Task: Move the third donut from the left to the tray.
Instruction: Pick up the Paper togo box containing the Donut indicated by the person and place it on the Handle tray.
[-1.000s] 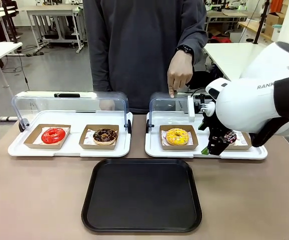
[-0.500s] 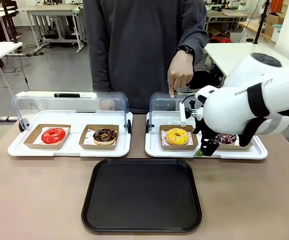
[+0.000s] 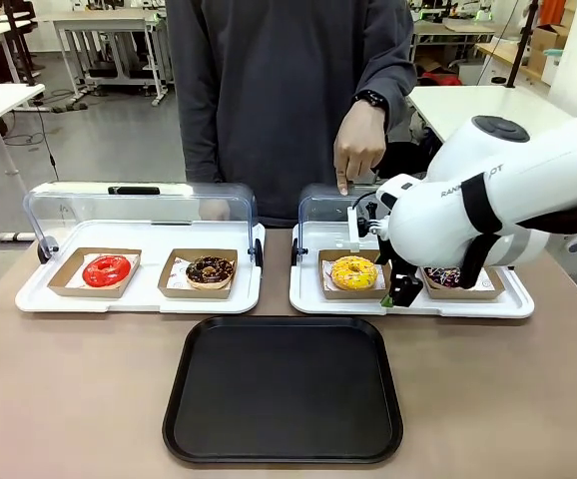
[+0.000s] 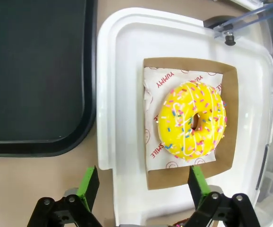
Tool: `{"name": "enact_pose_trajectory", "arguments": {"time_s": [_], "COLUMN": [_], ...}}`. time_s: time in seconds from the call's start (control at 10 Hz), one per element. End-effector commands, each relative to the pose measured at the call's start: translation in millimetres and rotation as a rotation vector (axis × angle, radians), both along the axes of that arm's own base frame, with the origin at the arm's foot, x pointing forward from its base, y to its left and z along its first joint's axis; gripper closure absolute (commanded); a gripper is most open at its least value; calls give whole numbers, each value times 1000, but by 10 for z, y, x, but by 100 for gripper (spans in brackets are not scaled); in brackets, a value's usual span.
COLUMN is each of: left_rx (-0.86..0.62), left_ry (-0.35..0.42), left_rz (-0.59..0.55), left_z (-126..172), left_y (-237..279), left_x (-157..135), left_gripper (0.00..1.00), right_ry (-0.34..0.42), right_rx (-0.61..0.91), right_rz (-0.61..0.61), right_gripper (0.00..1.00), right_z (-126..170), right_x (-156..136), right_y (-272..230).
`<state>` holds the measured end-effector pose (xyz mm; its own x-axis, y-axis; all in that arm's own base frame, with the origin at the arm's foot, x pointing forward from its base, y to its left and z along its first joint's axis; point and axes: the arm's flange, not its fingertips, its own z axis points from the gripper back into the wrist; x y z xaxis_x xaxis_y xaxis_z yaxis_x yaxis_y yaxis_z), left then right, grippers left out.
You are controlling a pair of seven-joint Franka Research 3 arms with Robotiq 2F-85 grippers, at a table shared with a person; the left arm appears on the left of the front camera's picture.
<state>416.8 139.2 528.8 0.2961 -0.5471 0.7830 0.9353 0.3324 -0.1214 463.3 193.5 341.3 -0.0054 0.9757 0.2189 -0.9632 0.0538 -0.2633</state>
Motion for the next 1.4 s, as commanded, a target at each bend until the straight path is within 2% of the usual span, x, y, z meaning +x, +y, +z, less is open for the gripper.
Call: {"name": "enact_pose_trajectory", "arguments": {"time_s": [0.0, 0.9, 1.0, 1.1, 1.2, 1.3], "left_rx": [-3, -3, -3, -3, -3, -3], "left_ry": [-6, -6, -6, -6, -6, -6], "left_rz": [-14, -14, -14, -14, -14, -14], "left_z": [7, 7, 7, 7, 7, 7], "left_y": [-2, -2, -2, -2, -2, -2], "left_x": [-17, -17, -17, -17, -17, -17], "left_gripper": [0, 0, 0, 0, 0, 0], "right_ry": [-14, 1, 1, 7, 10, 15], "right_rx": [-35, -69, -67, -67, -69, -75], "right_rz": [-37, -47, -44, -47, -46, -45], "right_gripper": [0, 0, 3, 60, 62, 100], "right_z": [-38, -259, -267, -276, -276, -272], "right_x": [129, 358, 359, 369, 354, 352], "right_y": [63, 10, 0, -4, -11, -16]}}
